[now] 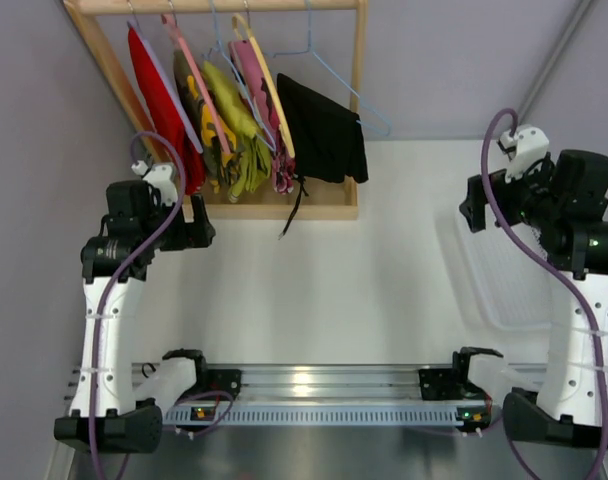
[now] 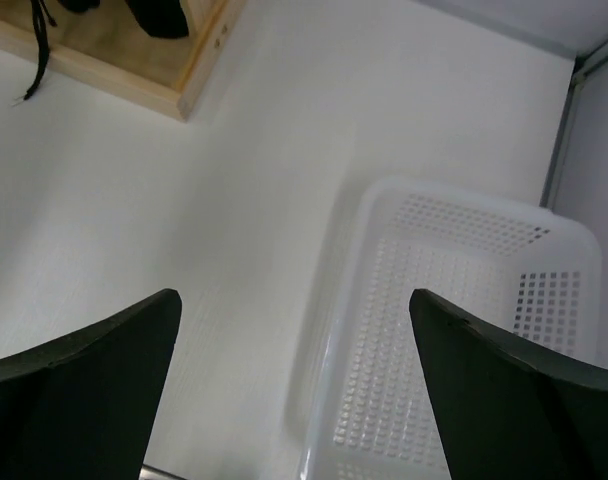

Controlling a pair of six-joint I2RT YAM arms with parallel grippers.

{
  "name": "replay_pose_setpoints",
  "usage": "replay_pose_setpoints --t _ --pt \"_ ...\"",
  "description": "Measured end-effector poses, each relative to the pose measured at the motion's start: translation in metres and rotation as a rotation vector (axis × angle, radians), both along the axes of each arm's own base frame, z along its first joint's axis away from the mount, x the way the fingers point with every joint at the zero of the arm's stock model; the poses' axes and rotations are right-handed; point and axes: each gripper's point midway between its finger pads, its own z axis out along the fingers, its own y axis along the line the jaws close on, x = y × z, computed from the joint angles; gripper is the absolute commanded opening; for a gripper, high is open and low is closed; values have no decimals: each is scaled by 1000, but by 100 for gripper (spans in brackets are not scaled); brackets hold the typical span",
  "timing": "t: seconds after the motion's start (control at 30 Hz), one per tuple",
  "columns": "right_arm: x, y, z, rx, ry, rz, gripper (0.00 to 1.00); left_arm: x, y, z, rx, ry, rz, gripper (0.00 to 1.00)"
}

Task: Remove the trousers from the hanger

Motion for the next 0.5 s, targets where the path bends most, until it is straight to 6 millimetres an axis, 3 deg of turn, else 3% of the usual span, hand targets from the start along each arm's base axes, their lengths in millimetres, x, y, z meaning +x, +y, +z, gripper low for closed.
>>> replay_pose_setpoints --t 0.23,0.37,0.5 --pt "28 10 85 10 -163 74 100 -8 1 23 3 -90 14 98" --pt "48 19 112 33 -208 109 99 -18 1 52 2 -185 12 98" --pt "67 50 133 64 -244 196 99 -24 -3 77 -5 -271 -5 98"
